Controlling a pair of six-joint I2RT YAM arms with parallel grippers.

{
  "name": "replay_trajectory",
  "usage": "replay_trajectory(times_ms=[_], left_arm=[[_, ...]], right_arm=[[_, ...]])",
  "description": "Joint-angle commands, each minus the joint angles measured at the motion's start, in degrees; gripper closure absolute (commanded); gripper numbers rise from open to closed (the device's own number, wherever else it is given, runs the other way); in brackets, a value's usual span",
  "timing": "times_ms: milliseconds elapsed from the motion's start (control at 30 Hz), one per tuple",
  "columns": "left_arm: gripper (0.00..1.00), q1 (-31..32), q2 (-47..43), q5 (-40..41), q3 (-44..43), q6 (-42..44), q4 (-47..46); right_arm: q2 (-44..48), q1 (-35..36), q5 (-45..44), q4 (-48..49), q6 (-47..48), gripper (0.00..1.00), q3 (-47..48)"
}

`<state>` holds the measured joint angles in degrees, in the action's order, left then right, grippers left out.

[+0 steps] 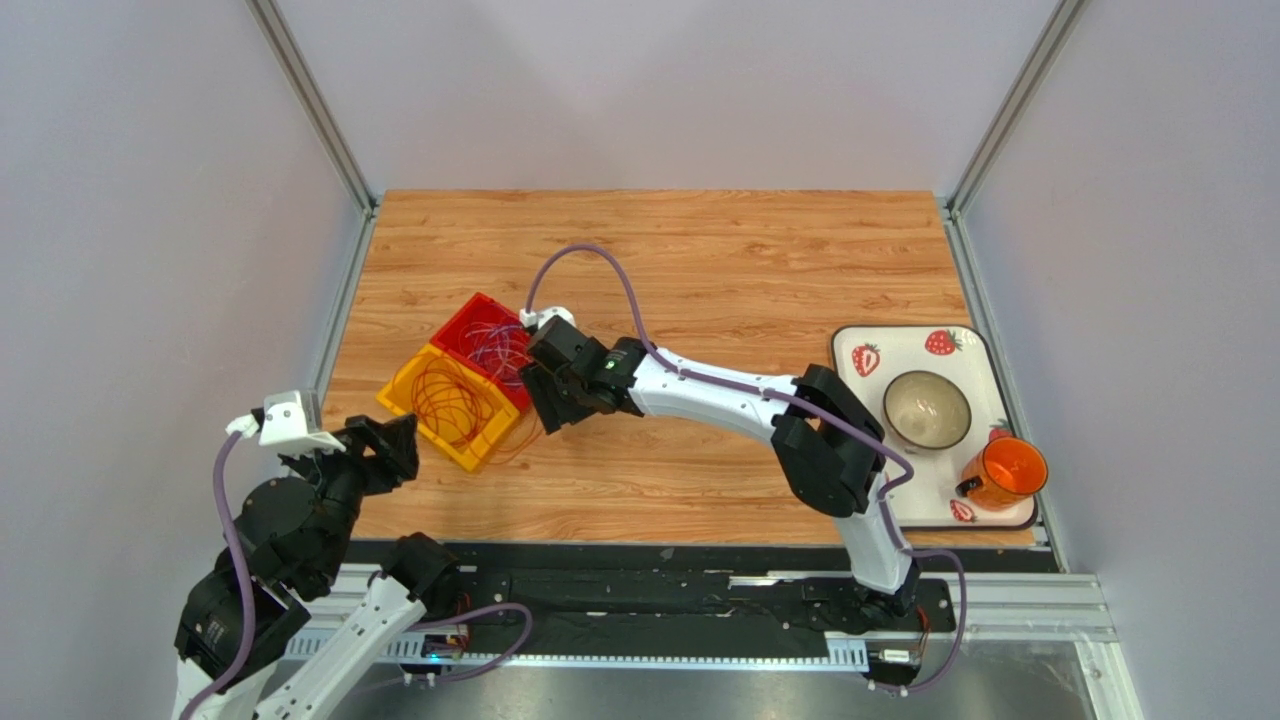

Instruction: Untangle the cables

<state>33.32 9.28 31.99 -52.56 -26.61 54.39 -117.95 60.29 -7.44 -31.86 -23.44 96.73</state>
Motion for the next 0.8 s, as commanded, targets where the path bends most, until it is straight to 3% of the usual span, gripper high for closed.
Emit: replay_trajectory(times_ms=[0, 100, 267, 767], left_arm=[[0.3, -0.36, 1.09, -0.35, -0.88, 0.95, -0.95], [0.3, -0.36, 1.09, -0.17, -0.88, 0.86, -0.95], [0.3, -0.45, 1.44, 0.0, -0.88, 0.86, -0.95], [0.3, -1.5, 2.85, -0.87, -0.79, 1.3, -1.3]], right_arm=[[-0.34, -1.49, -1.7, 2.23, 3.21, 0.29, -0.14], [-2.1, -2.11, -1.7, 3.63, 4.89, 0.19, 0.48], [-5.26, -3.25, 3.04, 7.77, 5.69, 0.17, 0.83], [-8.09, -3.34, 4.9, 19.37, 3.05, 0.15, -1.19]])
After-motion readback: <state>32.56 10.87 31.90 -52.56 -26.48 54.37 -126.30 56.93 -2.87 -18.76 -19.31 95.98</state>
